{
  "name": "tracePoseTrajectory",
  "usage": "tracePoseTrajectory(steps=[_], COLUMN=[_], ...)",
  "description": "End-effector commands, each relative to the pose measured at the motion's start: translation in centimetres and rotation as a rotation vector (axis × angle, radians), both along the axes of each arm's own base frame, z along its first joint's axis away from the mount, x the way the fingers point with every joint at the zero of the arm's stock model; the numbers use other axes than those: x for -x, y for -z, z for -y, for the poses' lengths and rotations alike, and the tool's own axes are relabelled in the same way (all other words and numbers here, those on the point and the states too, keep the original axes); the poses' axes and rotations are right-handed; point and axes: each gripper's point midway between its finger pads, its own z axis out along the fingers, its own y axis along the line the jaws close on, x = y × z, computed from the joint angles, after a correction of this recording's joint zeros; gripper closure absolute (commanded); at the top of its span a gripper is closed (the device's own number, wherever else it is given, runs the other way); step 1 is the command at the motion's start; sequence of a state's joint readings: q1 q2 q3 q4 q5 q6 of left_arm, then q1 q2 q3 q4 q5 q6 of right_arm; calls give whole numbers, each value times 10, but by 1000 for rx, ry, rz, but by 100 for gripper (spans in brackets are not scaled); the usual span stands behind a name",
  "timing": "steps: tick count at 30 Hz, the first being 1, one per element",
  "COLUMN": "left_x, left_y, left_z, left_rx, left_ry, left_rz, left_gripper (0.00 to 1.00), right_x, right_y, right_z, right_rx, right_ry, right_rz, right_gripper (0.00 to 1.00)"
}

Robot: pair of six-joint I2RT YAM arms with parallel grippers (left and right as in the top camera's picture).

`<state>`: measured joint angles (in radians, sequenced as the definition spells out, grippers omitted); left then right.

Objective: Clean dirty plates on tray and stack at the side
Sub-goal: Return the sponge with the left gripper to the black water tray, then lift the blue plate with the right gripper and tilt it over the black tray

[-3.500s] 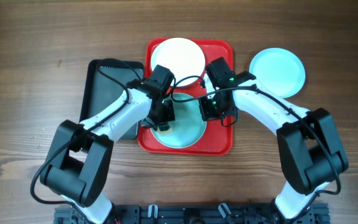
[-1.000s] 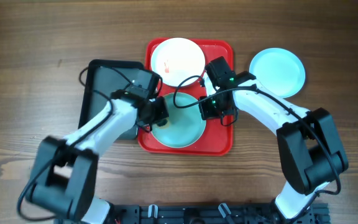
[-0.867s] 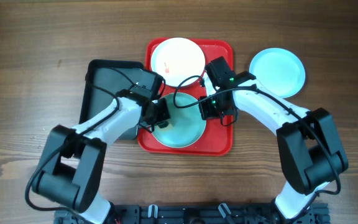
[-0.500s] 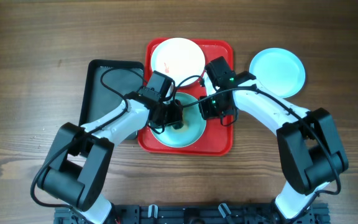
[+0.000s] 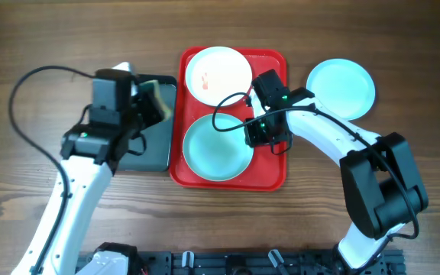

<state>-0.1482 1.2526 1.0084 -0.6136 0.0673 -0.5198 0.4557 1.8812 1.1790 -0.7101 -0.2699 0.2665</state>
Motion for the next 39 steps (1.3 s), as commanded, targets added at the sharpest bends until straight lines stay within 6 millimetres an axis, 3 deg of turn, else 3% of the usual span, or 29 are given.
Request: tracePoseTrajectory(steps=[1,5,13,16,17,20,23,26,30,34,39], left_x=[-3,-3,-5,-11,-13,-18,-18,-19,-22,-22,-22], left_y=[7,25,48,47,45,42,42,41,39,39,39], left_z=[-47,-62,-62,-62,-62,-64,-69,-73,-74,-74,-74], left_rx=[-142,-163,-169,-189,-197,-196,-190,-189,-189,-189,-189], left_ry=[-97,-115,-107,-80,-70,-75,-96,-106,-110,-110,-110], left_rz=[-22,-85,-153,-133,-120,-96,-96,-93,-79,-78,-78], left_gripper=[96,96,96,96,96,96,96,96,96,96,96], right_x=[6,4,5,7,7,6,1,-18,-41,-63,-98], right_y=[2,2,12,21,21,17,0,-35,-80,-100,-118], right_z=[-4,-4,-4,-3,-4,-4,1,9,-2,-13,-46], right_rx=[-11,-13,-5,5,2,4,54,121,76,26,-65], right_ry=[13,12,13,21,20,18,16,28,36,73,94], right_rz=[-22,-17,-35,-57,-59,-62,-60,2,95,172,349], right_gripper=[71,71,71,84,94,96,96,96,96,96,96])
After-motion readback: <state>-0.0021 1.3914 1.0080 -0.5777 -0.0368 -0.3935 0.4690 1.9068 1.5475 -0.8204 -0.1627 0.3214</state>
